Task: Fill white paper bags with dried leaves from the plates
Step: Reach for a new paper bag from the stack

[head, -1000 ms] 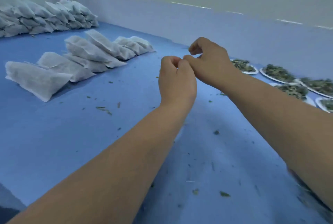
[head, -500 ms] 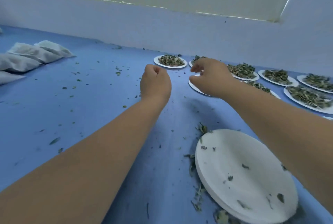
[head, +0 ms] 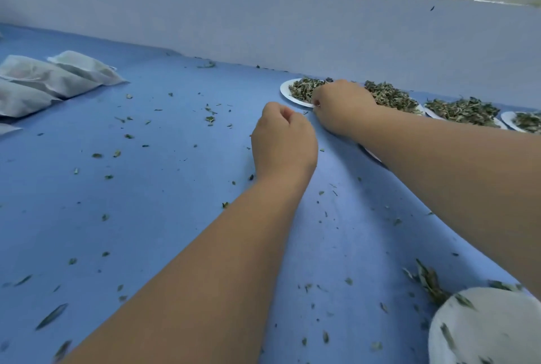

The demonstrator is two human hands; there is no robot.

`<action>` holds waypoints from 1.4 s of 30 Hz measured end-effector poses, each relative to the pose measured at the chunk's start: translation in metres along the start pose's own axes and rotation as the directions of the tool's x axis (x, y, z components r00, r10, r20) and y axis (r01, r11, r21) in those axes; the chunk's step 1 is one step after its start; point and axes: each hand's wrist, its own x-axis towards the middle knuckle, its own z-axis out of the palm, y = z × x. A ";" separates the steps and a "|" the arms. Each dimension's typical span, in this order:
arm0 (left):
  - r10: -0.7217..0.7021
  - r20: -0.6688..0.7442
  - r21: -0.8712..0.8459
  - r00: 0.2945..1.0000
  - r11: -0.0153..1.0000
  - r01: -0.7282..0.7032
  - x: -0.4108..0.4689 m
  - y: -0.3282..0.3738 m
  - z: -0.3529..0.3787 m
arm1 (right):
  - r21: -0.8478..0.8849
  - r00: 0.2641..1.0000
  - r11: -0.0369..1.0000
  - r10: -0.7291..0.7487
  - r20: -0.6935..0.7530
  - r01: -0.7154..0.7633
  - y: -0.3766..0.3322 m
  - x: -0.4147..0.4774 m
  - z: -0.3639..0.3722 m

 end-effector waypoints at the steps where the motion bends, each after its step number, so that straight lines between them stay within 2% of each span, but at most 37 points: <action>1: 0.003 0.004 0.000 1.000 1.000 -0.003 0.000 -0.001 0.000 | -0.016 1.000 1.000 -0.008 0.002 0.008 0.000 0.001 0.001; 10: -0.026 -0.056 -0.059 0.998 0.998 0.023 0.003 0.001 0.000 | -0.133 0.994 0.986 -0.107 -0.030 0.103 -0.007 -0.016 -0.004; 16: -0.167 -0.158 -0.224 0.973 0.966 0.129 0.006 0.014 -0.029 | -0.137 0.980 0.971 -0.199 -0.019 0.195 -0.027 -0.087 -0.039; 20: -0.137 -0.098 -0.031 0.986 0.990 0.134 -0.016 0.019 -0.060 | -0.120 0.968 0.961 -0.248 0.020 0.249 -0.044 -0.145 -0.064; 22: -0.097 -0.022 0.112 0.995 0.989 0.099 -0.032 0.019 -0.077 | -0.084 0.967 0.964 -0.253 0.014 0.254 -0.049 -0.174 -0.076; 25: -0.062 0.077 0.323 0.995 0.946 0.034 -0.050 0.014 -0.103 | -0.049 0.961 0.960 -0.276 -0.010 0.275 -0.060 -0.213 -0.091; 28: -0.080 0.096 0.420 0.992 0.907 0.033 -0.062 0.009 -0.129 | -0.029 0.947 0.947 -0.320 -0.029 0.319 -0.076 -0.247 -0.099; 33: -0.097 0.176 0.408 0.980 0.913 0.017 -0.089 0.012 -0.152 | -0.033 0.942 0.942 -0.335 -0.024 0.334 -0.103 -0.293 -0.103; 35: -0.061 0.159 0.415 0.985 0.910 -0.011 -0.098 0.013 -0.160 | -0.034 0.947 0.948 -0.318 -0.038 0.317 -0.109 -0.305 -0.106; 38: -0.068 0.063 0.342 0.996 0.939 0.043 -0.113 0.021 -0.171 | -0.036 0.952 0.956 -0.293 -0.084 0.291 -0.108 -0.322 -0.119; 42: 0.053 0.085 0.263 0.995 0.962 -0.074 -0.136 0.036 -0.158 | -0.036 0.953 0.967 -0.256 -0.162 0.253 -0.083 -0.354 -0.140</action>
